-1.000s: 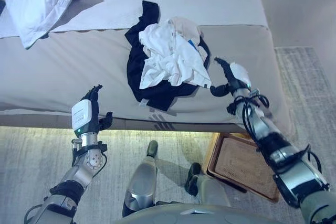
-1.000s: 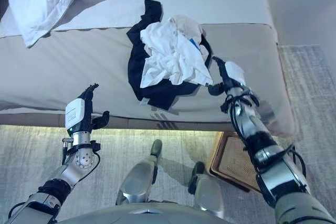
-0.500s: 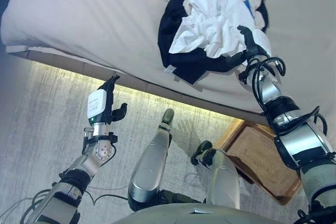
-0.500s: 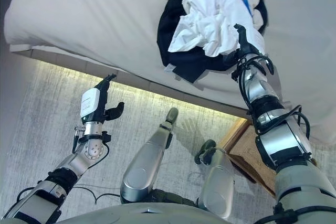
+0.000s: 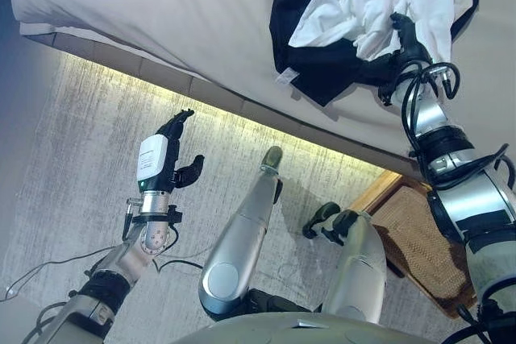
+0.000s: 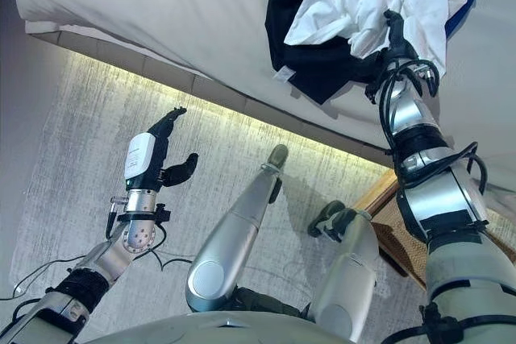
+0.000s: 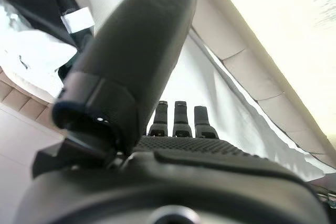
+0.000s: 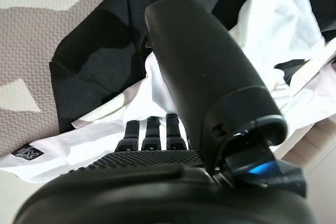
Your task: Pick up the clothes from the bed and place them into the basket
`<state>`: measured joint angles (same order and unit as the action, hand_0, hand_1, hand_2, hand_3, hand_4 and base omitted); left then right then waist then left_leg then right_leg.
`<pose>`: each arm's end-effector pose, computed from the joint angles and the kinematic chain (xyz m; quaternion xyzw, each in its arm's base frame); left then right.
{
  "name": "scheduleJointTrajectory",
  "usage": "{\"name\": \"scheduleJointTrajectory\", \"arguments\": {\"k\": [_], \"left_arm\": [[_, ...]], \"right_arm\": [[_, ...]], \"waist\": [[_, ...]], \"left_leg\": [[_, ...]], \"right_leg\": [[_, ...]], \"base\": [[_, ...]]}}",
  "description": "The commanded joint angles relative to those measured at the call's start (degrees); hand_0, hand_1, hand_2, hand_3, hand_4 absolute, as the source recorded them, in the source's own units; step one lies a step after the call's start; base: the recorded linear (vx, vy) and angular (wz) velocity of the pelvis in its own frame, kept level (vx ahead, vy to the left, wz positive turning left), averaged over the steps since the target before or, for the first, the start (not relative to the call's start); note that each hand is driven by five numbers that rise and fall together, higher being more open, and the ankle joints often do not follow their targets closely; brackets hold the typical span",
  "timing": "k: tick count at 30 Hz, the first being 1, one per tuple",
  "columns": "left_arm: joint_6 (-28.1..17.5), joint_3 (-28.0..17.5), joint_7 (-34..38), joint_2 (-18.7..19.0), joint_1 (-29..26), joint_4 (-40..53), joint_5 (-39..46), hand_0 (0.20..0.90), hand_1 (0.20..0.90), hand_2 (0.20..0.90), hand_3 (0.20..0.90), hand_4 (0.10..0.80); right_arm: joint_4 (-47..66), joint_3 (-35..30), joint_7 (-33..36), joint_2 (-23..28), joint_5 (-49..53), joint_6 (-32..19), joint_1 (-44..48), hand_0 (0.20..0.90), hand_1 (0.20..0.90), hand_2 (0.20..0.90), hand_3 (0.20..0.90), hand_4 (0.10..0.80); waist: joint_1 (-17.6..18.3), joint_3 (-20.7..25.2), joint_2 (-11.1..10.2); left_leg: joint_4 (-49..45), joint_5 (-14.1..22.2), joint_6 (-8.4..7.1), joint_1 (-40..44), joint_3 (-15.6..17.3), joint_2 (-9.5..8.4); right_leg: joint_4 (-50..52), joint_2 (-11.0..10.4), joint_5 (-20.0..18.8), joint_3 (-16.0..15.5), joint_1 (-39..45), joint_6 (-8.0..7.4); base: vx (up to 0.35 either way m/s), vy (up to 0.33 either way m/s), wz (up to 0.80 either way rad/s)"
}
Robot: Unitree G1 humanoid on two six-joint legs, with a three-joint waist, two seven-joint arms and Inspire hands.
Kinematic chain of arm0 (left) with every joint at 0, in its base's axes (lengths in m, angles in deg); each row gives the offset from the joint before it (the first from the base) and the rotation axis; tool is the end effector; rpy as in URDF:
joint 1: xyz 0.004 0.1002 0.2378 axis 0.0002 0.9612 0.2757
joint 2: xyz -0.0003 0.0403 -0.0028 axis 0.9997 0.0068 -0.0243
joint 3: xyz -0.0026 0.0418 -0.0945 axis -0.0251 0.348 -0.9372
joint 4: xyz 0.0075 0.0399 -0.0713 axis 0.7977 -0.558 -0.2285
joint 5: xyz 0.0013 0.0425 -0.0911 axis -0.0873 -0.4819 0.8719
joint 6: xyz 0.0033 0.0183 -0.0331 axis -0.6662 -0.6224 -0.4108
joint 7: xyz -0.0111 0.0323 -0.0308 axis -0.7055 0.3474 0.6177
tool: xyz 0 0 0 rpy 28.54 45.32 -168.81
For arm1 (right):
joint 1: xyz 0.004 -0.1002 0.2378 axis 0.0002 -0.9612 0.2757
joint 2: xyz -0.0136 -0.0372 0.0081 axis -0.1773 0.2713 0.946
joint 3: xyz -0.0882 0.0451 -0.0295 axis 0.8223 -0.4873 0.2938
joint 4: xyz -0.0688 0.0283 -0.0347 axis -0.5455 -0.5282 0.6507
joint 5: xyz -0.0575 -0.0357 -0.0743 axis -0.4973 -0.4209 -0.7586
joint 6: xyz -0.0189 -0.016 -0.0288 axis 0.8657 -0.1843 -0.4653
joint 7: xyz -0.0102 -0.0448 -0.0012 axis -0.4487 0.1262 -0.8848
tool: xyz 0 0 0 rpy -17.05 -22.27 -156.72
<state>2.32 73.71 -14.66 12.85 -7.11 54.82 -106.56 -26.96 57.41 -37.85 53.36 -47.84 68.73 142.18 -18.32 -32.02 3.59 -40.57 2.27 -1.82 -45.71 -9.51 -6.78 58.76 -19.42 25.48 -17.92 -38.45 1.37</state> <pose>0.1994 0.2210 0.0071 0.4200 -0.1570 0.0879 0.8895 0.3588 -0.2350 0.2065 -0.3865 -0.0312 -0.2272 0.8933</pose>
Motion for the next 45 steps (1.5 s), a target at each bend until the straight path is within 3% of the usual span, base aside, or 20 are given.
{"name": "scheduleJointTrajectory", "arguments": {"k": [1, 5, 8, 9, 10, 11, 12, 20, 29, 33, 35, 41, 42, 45], "left_arm": [[-4.8, -2.0, 4.2, 2.5, 2.1, 7.5, 1.8, 0.9, 0.9, 0.9, 0.9, 0.8], [-5.1, -2.7, 4.0, 3.3, 2.9, 9.4, 2.3, 0.9, 0.9, 0.9, 0.9, 0.8], [-5.1, -3.6, 3.0, 4.1, 3.3, 11.4, 2.6, 0.9, 0.9, 0.9, 0.9, 0.8], [-5.1, -4.0, 2.6, 4.5, 3.5, 12.0, 2.8, 0.9, 0.9, 0.9, 0.9, 0.8], [-5.1, -4.1, 2.2, 4.8, 3.7, 12.4, 2.9, 0.9, 0.9, 0.9, 0.9, 0.8], [-5.0, -4.1, 2.1, 4.8, 3.7, 12.5, 3.0, 0.9, 0.9, 0.9, 0.9, 0.8], [-5.1, -4.2, 1.4, 5.3, 3.7, 12.6, 3.2, 0.9, 0.9, 0.9, 0.9, 0.8], [-6.8, -5.5, 0.3, 6.2, 5.2, 12.5, 3.4, 0.9, 0.9, 0.9, 0.9, 0.8], [-8.4, -6.5, -1.9, 6.4, 5.6, 11.2, 3.6, 0.9, 0.9, 0.9, 0.9, 0.8], [-9.3, -6.2, -2.9, 5.8, 5.8, 10.1, 2.8, 0.9, 0.9, 0.9, 0.9, 0.8], [-8.0, -5.8, -4.5, 5.4, 5.7, 9.3, 2.0, 0.9, 0.9, 0.9, 0.9, 0.8], [1.8, -3.6, -8.5, 4.4, 5.2, 3.0, 4.5, 0.9, 0.9, 0.9, 0.9, 0.8], [2.5, -3.4, -8.8, 3.9, 5.2, 1.4, 5.1, 0.9, 0.9, 0.9, 0.9, 0.8], [4.6, -4.3, -10.9, 3.9, 4.3, -1.1, 5.9, 0.9, 0.9, 0.9, 0.9, 0.8]], "right_arm": [[-1.3, 1.0, 3.6, 8.6, -1.2, -0.5, 7.8, 0.9, 0.9, 0.9, 0.9, 0.8], [-1.6, 2.3, 3.7, 10.6, -1.6, 0.9, 9.3, 0.9, 0.9, 0.9, 0.9, 0.8], [-1.6, 2.6, 4.0, 12.1, -0.5, 0.8, 9.8, 0.698, 0.698, 0.698, 0.664, 0.564], [-1.5, 2.6, 3.9, 12.5, -0.3, 0.9, 10.0, 0.589, 0.589, 0.589, 0.538, 0.438], [-1.5, 2.5, 3.8, 13.0, 0.2, 0.8, 10.1, 0.552, 0.552, 0.552, 0.494, 0.394], [-1.5, 2.5, 3.8, 13.0, 0.2, 0.8, 10.1, 0.552, 0.552, 0.552, 0.494, 0.394], [-1.4, 2.4, 4.1, 13.6, 1.3, 0.3, 10.4, 0.3, 0.3, 0.3, 0.2, 0.1], [-0.5, 1.3, 2.2, 15.4, 2.2, -1.4, 8.5, 0.3, 0.3, 0.3, 0.2, 0.1], [-3.0, -0.3, -1.2, 16.7, 2.2, -2.4, 7.7, 0.3, 0.3, 0.3, 0.2, 0.1], [-3.3, -0.2, -2.7, 17.6, 1.7, -2.9, 6.5, 0.3, 0.3, 0.3, 0.2, 0.1], [-2.9, -0.3, -3.4, 18.1, 1.8, -3.4, 5.8, 0.3, 0.3, 0.3, 0.2, 0.1], [-1.4, 0.1, -6.9, 20.2, 3.0, -5.6, 5.6, 0.3, 0.3, 0.3, 0.2, 0.1], [-1.0, 0.2, -7.5, 20.8, 3.9, -6.4, 5.4, 0.3, 0.3, 0.3, 0.2, 0.1], [2.7, -0.6, -10.1, 22.4, 4.9, -6.8, 3.7, 0.3, 0.3, 0.3, 0.2, 0.1]], "waist": [[-0.9, 2.2, 2.5], [-0.7, 2.2, 2.6], [-0.7, 2.2, 2.4], [-0.7, 2.2, 2.4], [-0.7, 2.2, 2.3], [-0.7, 2.2, 2.3], [-0.7, 2.2, 2.2], [-0.7, 2.2, 1.3], [-1.2, 2.3, 0.3], [-1.0, 4.8, -0.7], [-0.7, 6.0, -1.3], [1.5, 9.9, -3.3], [2.2, 10.7, -3.6], [5.6, 14.1, -5.0]], "left_leg": [[-9.9, 12.4, 4.91, 0.5, 6.7, 0.8], [-12.9, 13.1, 5.14, -2.4, 6.8, 0.76], [-14.0, 13.6, 5.19, -3.2, 6.7, 0.72], [-14.3, 13.6, 5.17, -3.3, 6.7, 0.73], [-14.5, 13.7, 5.15, -3.4, 6.7, 0.73], [-14.5, 13.7, 5.15, -3.4, 6.7, 0.74], [-14.8, 13.7, 5.06, -3.4, 6.7, 0.71], [-12.2, 13.3, 4.19, 1.1, 6.2, 0.99], [-4.4, 10.7, 2.56, 10.4, 5.5, 1.91], [1.3, 9.4, 1.8, 15.4, 5.2, 2.96], [3.5, 9.2, 1.59, 17.8, 5.2, 3.39], [9.3, 9.4, 1.25, 25.2, 6.0, 4.34], [11.0, 7.7, 1.6, 26.1, 6.9, 4.48], [13.6, 9.0, 1.89, 31.4, 9.8, 4.81]], "right_leg": [[1.9, 4.4, -3.6, -0.7, -3.8, 3.54], [4.2, 4.5, -3.3, -0.1, -6.9, 3.59], [4.8, 4.8, -3.0, -0.3, -7.4, 3.76], [4.9, 4.8, -3.0, -0.4, -7.4, 3.76], [5.0, 4.8, -3.1, -0.5, -7.5, 3.75], [5.0, 4.8, -3.1, -0.5, -7.5, 3.75], [5.0, 4.7, -3.2, -0.7, -7.3, 3.72], [2.3, 4.9, -3.7, -1.5, -2.2, 3.54], [-5.2, 5.9, -5.0, -2.8, 9.1, 3.36], [-11.7, 6.6, -6.4, -3.2, 14.7, 3.02], [-15.0, 6.8, -7.2, -3.4, 17.5, 2.8], [-25.5, 7.6, -10.2, -1.8, 25.2, 1.07], [-28.5, 7.7, -12.7, -1.9, 26.2, 0.98], [-35.9, 8.7, -15.1, 1.4, 30.9, -0.9]], "base": [[0.014, 0.003, 0.06], [0.003, -0.006, 0.05], [0.018, -0.023, -0.02], [0.019, -0.041, 0.0], [0.01, -0.03, 0.05], [0.009, -0.048, 0.06], [0.011, -0.052, 0.05], [0.013, -0.023, 0.0], [0.035, -0.015, -0.01], [0.041, 0.023, -0.01], [0.045, 0.039, -0.11], [0.028, 0.081, -0.26], [-0.05, 0.146, -0.32], [0.011, 0.114, -0.48]]}}
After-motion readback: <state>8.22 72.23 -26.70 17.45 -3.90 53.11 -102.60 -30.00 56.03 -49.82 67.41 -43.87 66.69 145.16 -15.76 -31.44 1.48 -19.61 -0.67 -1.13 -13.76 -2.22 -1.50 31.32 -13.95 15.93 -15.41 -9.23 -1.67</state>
